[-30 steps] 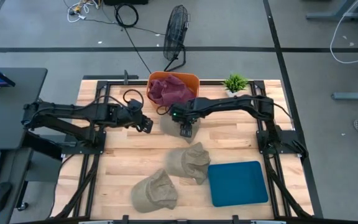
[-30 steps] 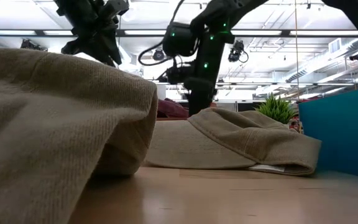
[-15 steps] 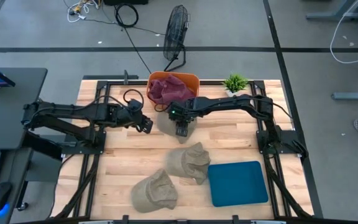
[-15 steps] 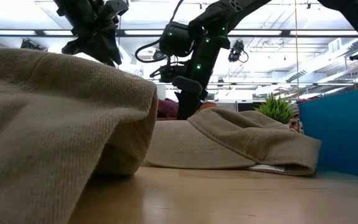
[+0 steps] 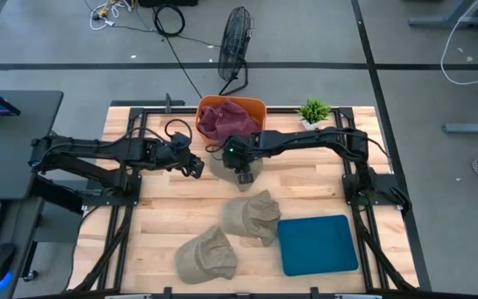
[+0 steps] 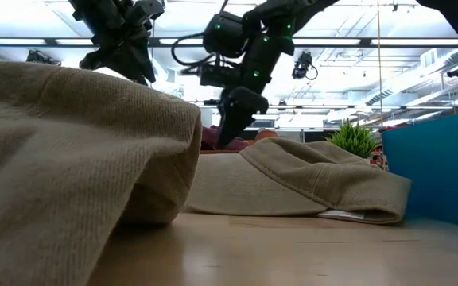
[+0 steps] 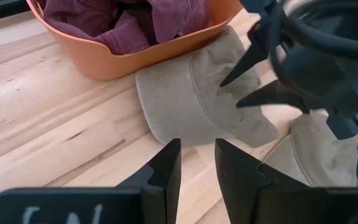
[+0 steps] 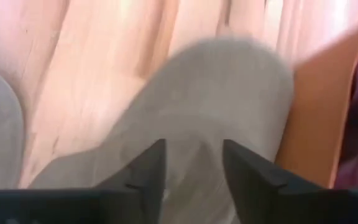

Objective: Pick & Place hat
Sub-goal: Put the top brown cap into the blue bin

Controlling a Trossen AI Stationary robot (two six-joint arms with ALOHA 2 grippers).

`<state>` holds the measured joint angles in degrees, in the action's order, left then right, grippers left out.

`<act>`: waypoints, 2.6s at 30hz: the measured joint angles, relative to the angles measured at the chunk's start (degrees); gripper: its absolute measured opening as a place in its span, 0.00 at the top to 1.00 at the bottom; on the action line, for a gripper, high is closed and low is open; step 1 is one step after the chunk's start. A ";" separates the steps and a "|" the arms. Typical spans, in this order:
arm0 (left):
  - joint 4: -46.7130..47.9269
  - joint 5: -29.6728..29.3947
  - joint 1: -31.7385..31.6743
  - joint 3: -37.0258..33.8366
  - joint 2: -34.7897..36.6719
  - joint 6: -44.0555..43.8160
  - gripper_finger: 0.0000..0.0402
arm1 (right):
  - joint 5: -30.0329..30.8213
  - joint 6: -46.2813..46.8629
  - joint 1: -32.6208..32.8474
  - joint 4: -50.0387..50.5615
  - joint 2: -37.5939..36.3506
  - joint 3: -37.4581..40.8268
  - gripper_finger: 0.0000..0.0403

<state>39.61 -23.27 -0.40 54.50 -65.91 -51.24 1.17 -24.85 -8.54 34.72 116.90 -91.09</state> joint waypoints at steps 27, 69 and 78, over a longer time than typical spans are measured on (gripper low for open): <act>-0.28 0.44 0.00 0.00 0.02 1.94 0.75 | -0.92 -1.41 -3.07 -0.79 6.43 -0.02 0.77; -0.43 -0.02 -0.07 0.00 -0.02 -0.27 0.75 | -17.78 35.57 29.50 36.77 -40.32 0.41 1.00; -0.43 -0.02 0.00 0.00 -0.02 0.16 0.75 | -15.91 45.84 41.17 23.88 -40.00 15.15 1.00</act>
<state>39.18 -23.29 -0.40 54.50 -65.93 -51.07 -14.73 21.00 32.63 58.60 76.90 -75.94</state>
